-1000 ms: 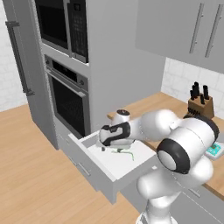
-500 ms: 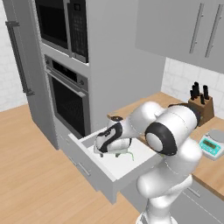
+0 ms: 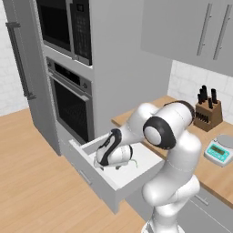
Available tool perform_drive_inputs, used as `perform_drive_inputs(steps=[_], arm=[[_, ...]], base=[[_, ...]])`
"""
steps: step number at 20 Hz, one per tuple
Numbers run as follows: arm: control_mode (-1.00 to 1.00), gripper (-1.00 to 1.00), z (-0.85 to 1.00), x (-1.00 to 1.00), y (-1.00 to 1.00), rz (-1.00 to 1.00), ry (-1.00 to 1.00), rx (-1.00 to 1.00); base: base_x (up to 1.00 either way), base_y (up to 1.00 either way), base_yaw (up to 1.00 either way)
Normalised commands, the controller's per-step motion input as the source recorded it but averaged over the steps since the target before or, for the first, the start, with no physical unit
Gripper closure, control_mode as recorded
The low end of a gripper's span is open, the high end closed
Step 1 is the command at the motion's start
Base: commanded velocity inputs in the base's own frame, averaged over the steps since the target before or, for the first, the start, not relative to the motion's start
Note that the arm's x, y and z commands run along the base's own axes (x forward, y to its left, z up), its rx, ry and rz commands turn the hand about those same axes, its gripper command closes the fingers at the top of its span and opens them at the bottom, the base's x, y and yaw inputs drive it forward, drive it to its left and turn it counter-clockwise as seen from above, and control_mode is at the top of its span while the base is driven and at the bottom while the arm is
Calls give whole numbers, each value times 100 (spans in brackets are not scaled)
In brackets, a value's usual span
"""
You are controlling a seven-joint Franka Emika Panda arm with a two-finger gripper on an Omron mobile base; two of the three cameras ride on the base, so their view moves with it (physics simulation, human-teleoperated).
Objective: Take a straw from the drawer in front and place it inside the glass cup on the dining counter.
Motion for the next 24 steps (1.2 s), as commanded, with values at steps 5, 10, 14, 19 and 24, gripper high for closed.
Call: perform_drive_inputs(steps=[5,10,14,19,24], arm=[[-100,-100,-29,0,72,9,10,3],[-100,-100,-4,-21,100,13,9,2],[-100,-100,46,-47,8,0,-3,-1],[-100,-100,67,-3,-92,-9,-1,-8],[-100,-100,19,19,-98,-3,0,-7]], base=[[0,0,0],[0,0,0],[0,0,0],[0,0,0],[0,0,0]])
